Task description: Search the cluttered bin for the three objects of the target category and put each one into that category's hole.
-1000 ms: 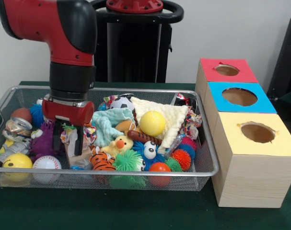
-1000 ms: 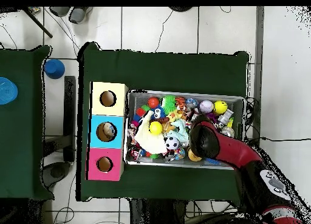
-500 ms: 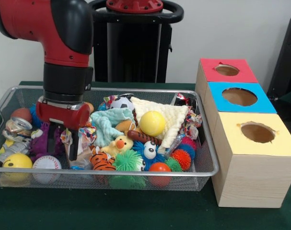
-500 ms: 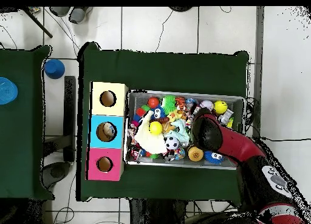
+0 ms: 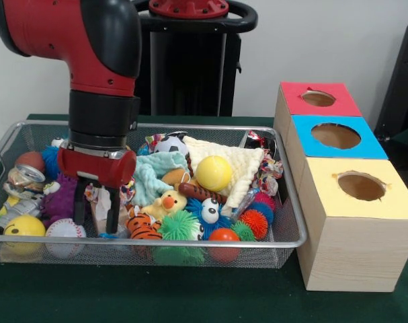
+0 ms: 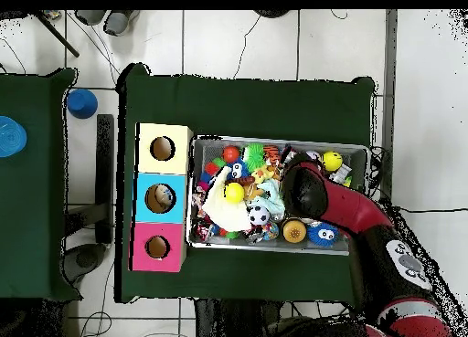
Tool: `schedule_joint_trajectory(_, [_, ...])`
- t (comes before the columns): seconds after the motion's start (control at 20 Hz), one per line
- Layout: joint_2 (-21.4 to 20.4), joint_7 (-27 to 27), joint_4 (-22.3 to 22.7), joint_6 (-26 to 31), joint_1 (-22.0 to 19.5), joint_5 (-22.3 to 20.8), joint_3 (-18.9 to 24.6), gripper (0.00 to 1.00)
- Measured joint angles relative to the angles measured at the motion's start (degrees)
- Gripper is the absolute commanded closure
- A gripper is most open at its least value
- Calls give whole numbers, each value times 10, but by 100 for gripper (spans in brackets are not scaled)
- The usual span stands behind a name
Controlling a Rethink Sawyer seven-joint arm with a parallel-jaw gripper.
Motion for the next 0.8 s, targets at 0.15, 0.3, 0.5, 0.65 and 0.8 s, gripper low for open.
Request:
schedule_joint_trajectory(0.15, [0, 0, -6, 10, 6, 6, 0, 0])
schedule_joint_trajectory(0.3, [1, 0, -10, 22, 14, 13, 0, 0])
schedule_joint_trajectory(0.5, [4, 0, -10, 31, 21, 17, 0, 0])
schedule_joint_trajectory(0.65, [8, 0, -10, 32, 22, 17, 0, 0])
schedule_joint_trajectory(0.8, [9, 0, -10, 32, 22, 18, -1, 0])
